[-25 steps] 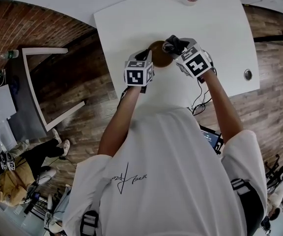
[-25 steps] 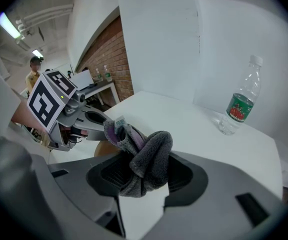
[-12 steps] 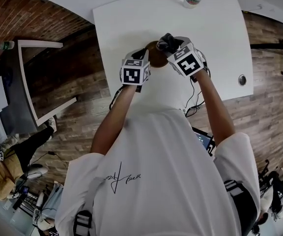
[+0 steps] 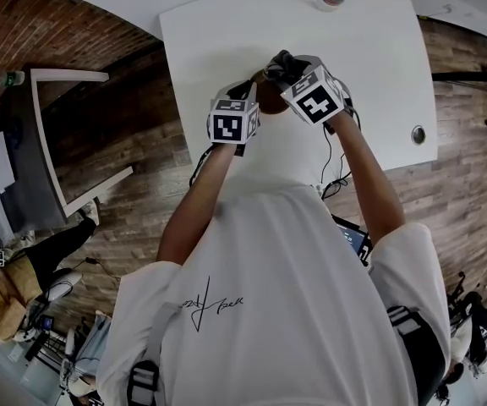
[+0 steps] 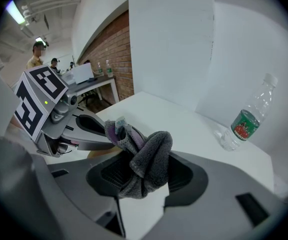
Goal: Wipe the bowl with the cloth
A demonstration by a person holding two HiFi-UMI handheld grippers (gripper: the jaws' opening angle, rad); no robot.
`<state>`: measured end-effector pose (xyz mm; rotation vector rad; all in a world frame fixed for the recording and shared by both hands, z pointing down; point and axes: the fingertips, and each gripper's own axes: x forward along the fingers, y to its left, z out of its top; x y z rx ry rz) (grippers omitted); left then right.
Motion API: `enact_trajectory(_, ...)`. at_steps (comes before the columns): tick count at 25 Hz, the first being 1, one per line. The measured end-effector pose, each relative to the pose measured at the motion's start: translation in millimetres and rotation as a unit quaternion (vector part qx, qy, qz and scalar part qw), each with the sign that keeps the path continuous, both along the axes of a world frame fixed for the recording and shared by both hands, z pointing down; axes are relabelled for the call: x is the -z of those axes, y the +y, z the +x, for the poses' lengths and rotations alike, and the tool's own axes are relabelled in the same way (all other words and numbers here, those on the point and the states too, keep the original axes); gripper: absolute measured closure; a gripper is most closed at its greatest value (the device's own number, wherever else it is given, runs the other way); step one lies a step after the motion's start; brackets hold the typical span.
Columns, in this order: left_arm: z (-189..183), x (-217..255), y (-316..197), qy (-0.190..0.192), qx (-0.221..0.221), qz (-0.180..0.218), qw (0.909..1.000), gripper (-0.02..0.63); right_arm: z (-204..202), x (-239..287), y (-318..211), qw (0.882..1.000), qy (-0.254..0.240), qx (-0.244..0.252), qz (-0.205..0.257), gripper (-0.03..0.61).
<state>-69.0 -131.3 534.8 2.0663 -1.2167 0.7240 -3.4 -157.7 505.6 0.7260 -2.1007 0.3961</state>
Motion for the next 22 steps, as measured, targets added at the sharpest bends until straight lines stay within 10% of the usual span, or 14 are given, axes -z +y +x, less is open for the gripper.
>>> enact_trajectory(22,0.0,-1.2,-2.8,-0.005,-0.002,-0.009,0.9999,0.581,-43.5,0.8,2.3,0.999,-0.030,0.015,-0.001,0.397)
